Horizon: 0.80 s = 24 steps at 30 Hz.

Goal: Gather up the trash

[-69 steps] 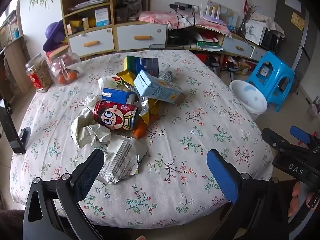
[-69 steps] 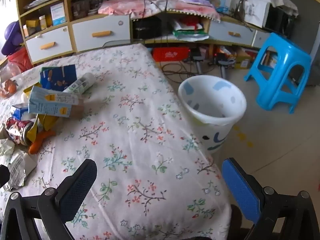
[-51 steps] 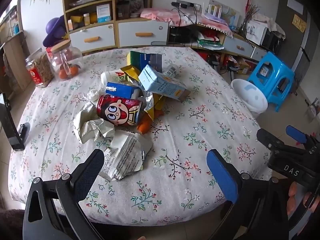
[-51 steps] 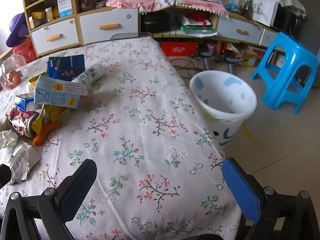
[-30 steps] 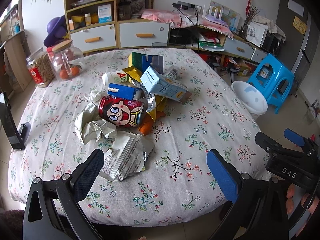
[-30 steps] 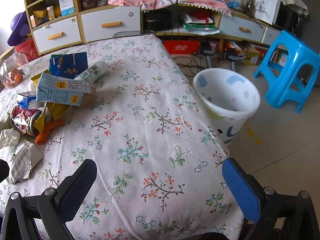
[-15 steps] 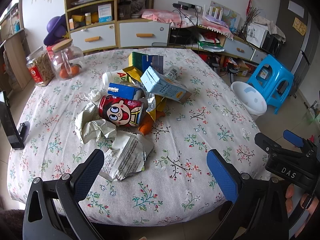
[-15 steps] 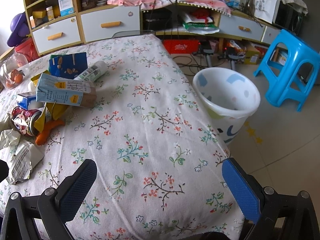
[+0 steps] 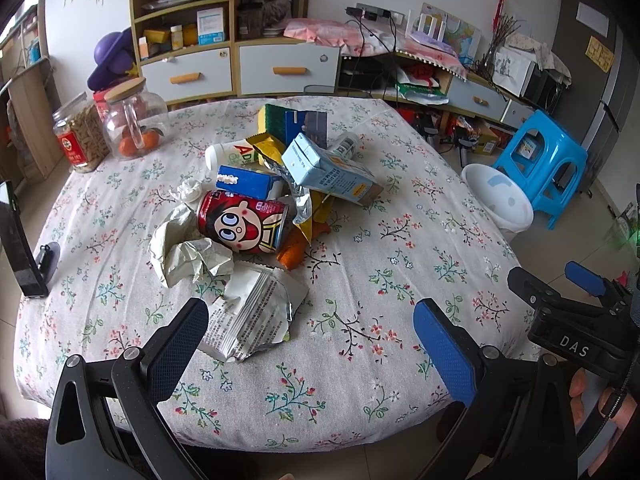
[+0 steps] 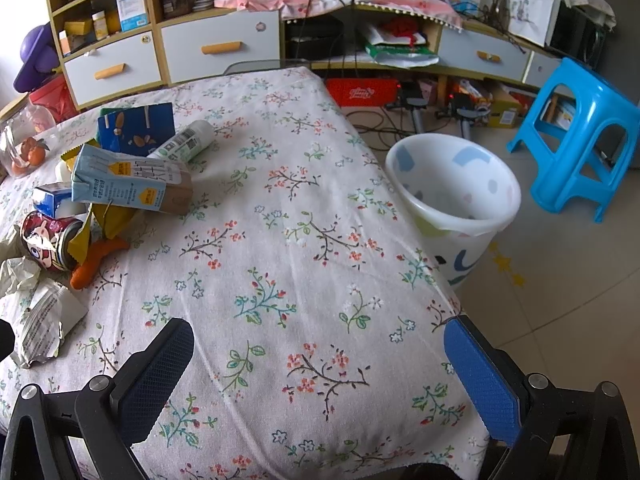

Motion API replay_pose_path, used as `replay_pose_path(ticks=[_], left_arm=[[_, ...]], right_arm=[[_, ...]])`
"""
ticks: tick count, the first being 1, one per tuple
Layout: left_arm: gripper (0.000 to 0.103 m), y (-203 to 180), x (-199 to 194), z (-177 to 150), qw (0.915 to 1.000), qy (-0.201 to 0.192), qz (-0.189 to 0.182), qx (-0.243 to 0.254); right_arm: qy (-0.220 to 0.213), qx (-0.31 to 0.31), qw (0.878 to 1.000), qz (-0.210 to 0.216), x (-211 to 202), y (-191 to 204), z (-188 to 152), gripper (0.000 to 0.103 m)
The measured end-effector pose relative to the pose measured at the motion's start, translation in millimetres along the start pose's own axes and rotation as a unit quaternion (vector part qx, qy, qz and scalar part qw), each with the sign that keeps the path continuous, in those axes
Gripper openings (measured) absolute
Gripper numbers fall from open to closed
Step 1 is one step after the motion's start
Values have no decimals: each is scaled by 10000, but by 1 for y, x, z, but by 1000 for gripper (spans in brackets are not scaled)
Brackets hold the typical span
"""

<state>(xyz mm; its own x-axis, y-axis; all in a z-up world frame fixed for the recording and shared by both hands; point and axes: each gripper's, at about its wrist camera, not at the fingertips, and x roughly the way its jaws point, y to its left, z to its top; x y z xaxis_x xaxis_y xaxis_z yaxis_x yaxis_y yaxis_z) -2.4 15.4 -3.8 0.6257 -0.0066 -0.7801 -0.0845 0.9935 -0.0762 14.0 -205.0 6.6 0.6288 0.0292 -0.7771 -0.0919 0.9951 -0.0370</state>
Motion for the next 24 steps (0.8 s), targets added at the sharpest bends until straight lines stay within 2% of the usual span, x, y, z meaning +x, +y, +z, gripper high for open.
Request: replay_pose_path(ticks=[24], left_arm=[[103, 5, -5, 4, 9999, -35, -83, -123]], right_arm=[[16, 229, 9997, 11, 2, -7, 2, 103]])
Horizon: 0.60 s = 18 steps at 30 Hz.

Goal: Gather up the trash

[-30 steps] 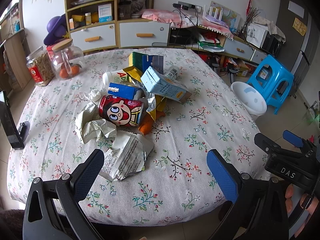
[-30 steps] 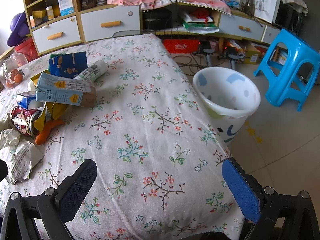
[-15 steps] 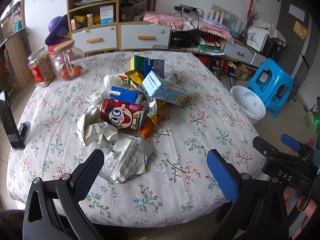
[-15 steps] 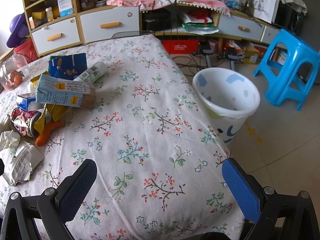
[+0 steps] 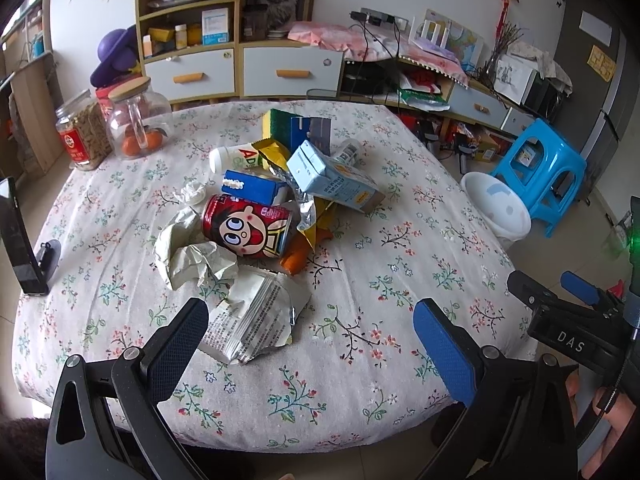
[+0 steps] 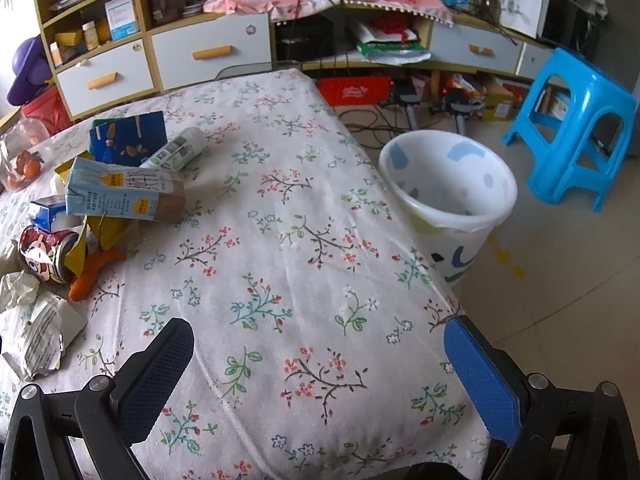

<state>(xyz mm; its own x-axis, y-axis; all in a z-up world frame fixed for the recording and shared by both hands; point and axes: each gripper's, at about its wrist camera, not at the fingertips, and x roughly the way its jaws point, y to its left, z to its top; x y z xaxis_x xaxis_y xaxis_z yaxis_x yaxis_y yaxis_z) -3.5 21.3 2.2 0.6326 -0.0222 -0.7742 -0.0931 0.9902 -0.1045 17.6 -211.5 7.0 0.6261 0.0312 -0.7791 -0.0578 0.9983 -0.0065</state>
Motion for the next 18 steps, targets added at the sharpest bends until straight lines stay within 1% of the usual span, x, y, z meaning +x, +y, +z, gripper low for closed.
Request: replay_pose_path(ticks=[7, 12, 18], left_arm=[[103, 2, 0, 0, 10000, 10, -15, -10], [103, 4, 0, 0, 10000, 18, 5, -2], [103, 15, -1, 3, 9999, 67, -75, -77]], right_arm=[[-18, 27, 10000, -55, 0, -2, 1, 103], [59, 27, 10000, -68, 3, -3, 2, 103], [115, 55, 9999, -82, 5, -3, 5, 103]])
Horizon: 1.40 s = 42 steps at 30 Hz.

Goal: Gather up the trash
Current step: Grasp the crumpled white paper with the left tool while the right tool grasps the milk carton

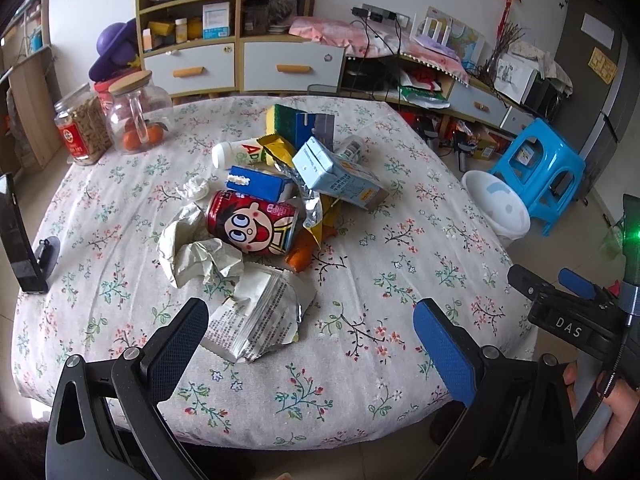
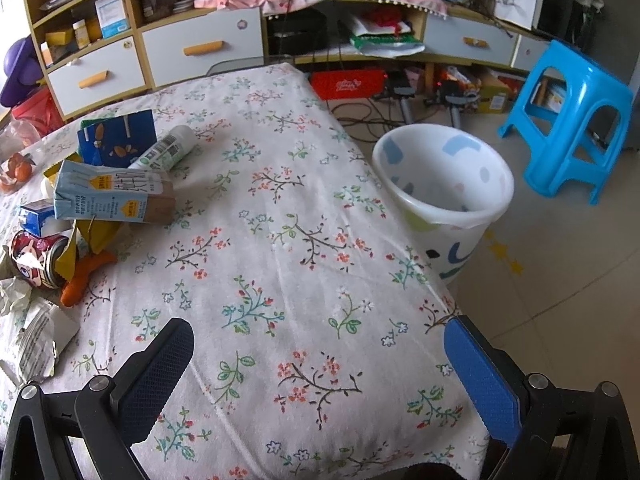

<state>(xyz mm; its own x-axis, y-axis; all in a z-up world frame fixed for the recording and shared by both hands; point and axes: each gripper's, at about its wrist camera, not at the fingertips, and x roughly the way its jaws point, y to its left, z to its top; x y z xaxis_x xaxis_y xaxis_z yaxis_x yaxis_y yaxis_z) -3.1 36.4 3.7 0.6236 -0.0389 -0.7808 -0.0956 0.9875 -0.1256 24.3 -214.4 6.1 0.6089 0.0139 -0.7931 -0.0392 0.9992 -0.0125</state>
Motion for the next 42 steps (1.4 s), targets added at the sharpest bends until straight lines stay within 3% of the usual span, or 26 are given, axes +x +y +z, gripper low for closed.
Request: replay_pose_path(ticks=[5, 12, 18, 22, 30, 36, 40, 42], left_arm=[[103, 7, -6, 6, 10000, -75, -6, 64], [103, 19, -4, 20, 9987, 174, -142, 450], [103, 55, 16, 41, 9962, 794, -30, 366], [103, 85, 33, 57, 9934, 1126, 94, 220], [101, 137, 80, 71, 9856, 1490, -300, -743], [88, 145, 114, 64, 9769, 1809, -713, -890], [55, 155, 132, 61, 9680, 2046, -881, -1158], [50, 156, 132, 61, 9681, 2013, -908, -1183]], right_arm=[[110, 16, 9999, 35, 1, 1, 2, 103], [259, 307, 9985, 373, -4, -2, 17, 103], [436, 624, 9945, 723, -4, 0, 36, 103], [643, 565, 9917, 964, -1, 10, 54, 103], [1007, 45, 9876, 1206, 28, 52, 91, 103], [1385, -342, 9793, 1436, 69, 85, 95, 103], [1825, -285, 9725, 1418, 101, 94, 92, 103], [1886, -311, 9696, 1525, 107, 102, 95, 103]])
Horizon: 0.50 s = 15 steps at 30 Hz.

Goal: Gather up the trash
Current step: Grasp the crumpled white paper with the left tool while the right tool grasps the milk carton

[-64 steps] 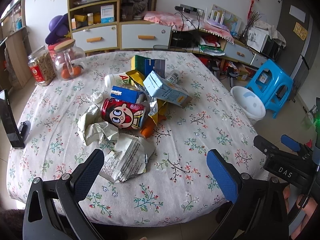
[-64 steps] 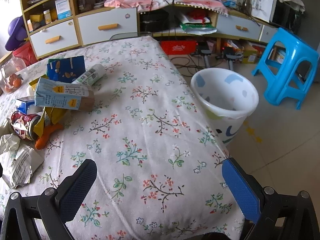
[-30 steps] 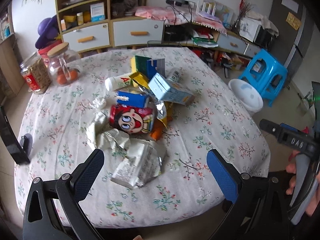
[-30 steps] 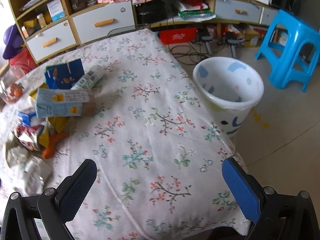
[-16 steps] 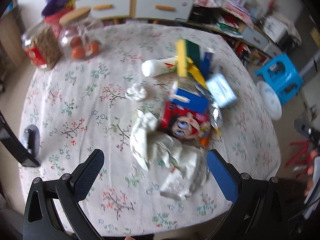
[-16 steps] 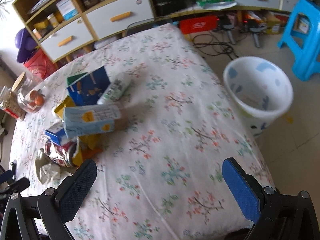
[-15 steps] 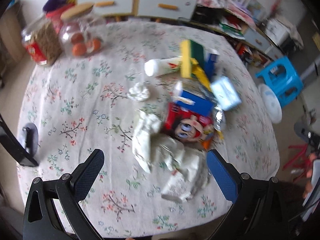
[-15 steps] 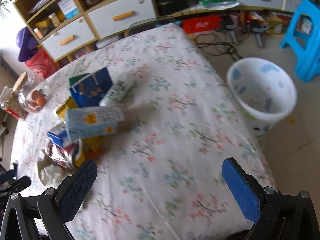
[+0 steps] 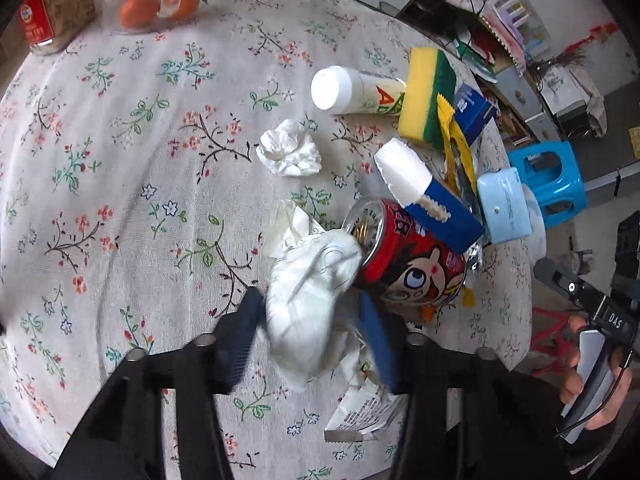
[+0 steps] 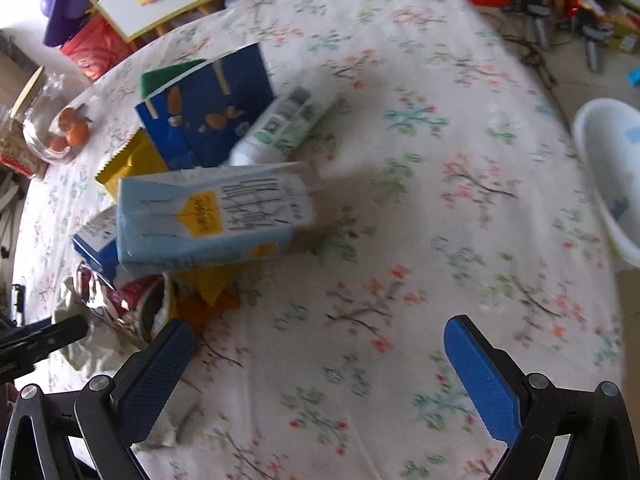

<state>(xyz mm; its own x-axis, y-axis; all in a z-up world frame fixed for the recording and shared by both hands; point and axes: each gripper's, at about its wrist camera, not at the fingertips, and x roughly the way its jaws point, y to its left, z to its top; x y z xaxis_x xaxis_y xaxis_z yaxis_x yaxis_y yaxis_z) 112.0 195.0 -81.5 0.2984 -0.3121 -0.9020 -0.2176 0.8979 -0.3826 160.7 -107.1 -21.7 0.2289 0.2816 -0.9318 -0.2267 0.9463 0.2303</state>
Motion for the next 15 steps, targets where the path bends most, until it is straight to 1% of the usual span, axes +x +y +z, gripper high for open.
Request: replay_pose_path(ticks=[2, 4, 7, 11, 15], left_arm=[[47, -1, -9, 1, 9998, -196, 42, 63], [46, -3, -23, 1, 9989, -437, 36, 161], [46, -2, -38, -1, 9975, -675, 15, 197], [46, 2, -50, 0, 9968, -796, 54, 84], [46, 6, -53, 1, 9968, -797, 62, -20]], right_arm=[[-48, -57, 9999, 81, 1, 9, 7, 103], [-109, -161, 9996, 190, 1, 21, 14, 103], [-166, -177, 9990, 370, 5, 35, 23, 103], [-326, 232, 9985, 380, 13, 38, 39, 103], [-373, 444, 9974, 430, 23, 40, 53, 103]])
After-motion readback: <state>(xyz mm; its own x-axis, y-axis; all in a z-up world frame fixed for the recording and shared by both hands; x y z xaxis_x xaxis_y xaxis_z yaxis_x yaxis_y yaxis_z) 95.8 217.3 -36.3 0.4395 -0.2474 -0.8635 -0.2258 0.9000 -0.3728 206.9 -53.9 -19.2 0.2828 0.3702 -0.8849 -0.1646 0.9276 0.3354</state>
